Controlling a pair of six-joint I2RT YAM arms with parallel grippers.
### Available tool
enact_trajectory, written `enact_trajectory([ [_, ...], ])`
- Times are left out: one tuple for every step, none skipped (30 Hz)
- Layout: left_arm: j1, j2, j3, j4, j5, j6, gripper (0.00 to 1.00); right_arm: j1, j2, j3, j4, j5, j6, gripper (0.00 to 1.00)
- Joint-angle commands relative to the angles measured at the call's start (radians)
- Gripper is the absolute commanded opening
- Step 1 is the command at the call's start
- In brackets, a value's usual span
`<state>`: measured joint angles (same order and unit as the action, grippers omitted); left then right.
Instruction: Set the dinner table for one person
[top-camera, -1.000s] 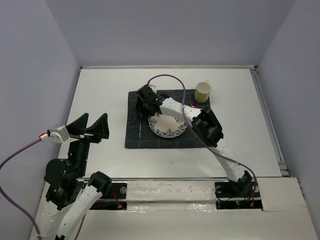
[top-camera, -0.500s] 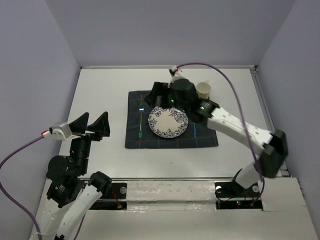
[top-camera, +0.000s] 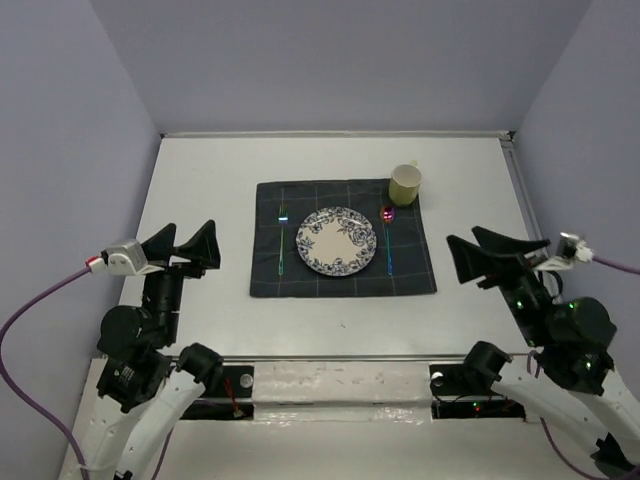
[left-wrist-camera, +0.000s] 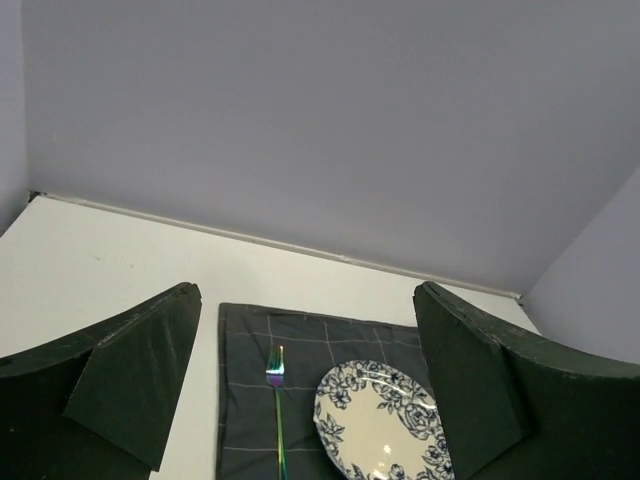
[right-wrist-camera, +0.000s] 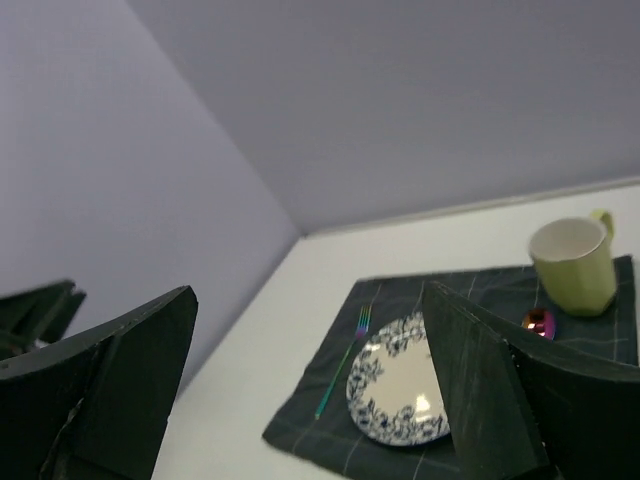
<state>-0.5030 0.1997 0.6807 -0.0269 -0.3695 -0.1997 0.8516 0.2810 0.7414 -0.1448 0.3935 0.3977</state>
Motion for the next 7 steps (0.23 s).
enact_trajectory([
  [0.043, 0.04, -0.007, 0.068, 0.049, -0.003, 0.99, 0.003, -0.152, -0.126, -0.036, 0.186, -0.005, 1.0],
  [0.052, 0.044, -0.012, 0.076, 0.078, -0.001, 0.99, 0.003, -0.16, -0.157, -0.038, 0.195, 0.006, 1.0],
  [0.057, 0.052, -0.013, 0.076, 0.092, -0.003, 0.99, 0.003, -0.149, -0.166, -0.033, 0.212, 0.029, 1.0],
  [0.061, 0.059, -0.013, 0.076, 0.101, -0.004, 0.99, 0.003, -0.132, -0.174, -0.026, 0.215, 0.036, 1.0],
  [0.064, 0.069, -0.013, 0.076, 0.118, -0.004, 0.99, 0.003, -0.106, -0.181, -0.01, 0.212, 0.039, 1.0],
  [0.066, 0.072, -0.016, 0.079, 0.129, 0.002, 0.99, 0.003, -0.039, -0.18, 0.02, 0.199, 0.039, 1.0],
  [0.067, 0.07, -0.02, 0.082, 0.133, 0.003, 0.99, 0.003, -0.002, -0.168, 0.036, 0.159, 0.035, 1.0],
])
